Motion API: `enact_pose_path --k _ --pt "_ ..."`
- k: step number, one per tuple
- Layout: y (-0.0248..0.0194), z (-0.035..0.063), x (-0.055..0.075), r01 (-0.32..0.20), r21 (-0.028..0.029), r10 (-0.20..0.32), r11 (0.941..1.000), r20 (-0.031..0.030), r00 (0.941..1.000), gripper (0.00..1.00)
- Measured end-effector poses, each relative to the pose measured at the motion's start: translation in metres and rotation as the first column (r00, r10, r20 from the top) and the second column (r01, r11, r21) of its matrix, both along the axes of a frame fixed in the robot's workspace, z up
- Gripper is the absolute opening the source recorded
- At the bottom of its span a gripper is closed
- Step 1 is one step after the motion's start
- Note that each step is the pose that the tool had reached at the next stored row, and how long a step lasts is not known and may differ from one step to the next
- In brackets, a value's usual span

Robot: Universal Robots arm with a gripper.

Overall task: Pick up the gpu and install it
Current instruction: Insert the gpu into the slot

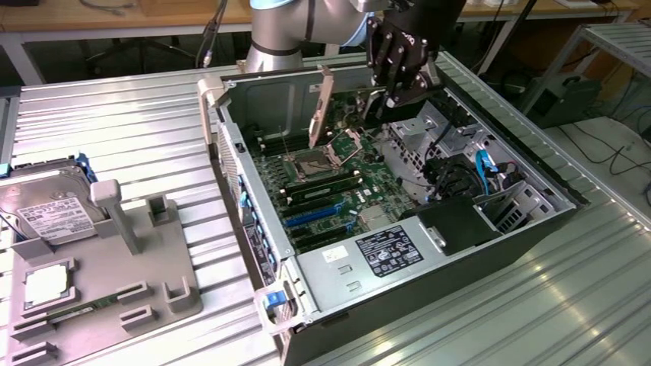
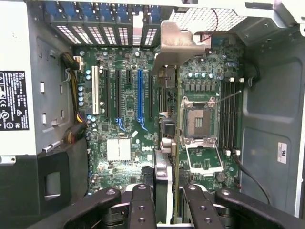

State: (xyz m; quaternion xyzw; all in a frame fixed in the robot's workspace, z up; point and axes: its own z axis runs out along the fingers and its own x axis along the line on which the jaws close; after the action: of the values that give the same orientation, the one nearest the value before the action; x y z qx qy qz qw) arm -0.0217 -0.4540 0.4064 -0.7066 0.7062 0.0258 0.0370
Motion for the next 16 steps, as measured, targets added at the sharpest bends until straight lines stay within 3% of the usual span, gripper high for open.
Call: enact_pose_path --k 2,6,7,9,16 --pt "-0.0009 -0.0015 -0.0001 0.0 -0.0029 0.0 1.0 -0.0035 1.0 0.28" --pt "-0.0025 -0.0023 -0.0001 0.0 -0.0253 0.0 0.9997 -0.0101 0.9999 0.28" --pt "-0.0025 -0.0027 -0.0001 0.0 -0.0279 0.0 0.9996 -0.0118 0.9999 0.28" --pt "-0.0026 -0.0036 -0.0005 0.001 -0.0303 -0.001 0.9995 -0.0178 0.9998 0.28" --pt "-0.0025 -0.0044 -0.0022 0.001 -0.0324 -0.001 0.9995 -0.0186 0.9998 0.28"
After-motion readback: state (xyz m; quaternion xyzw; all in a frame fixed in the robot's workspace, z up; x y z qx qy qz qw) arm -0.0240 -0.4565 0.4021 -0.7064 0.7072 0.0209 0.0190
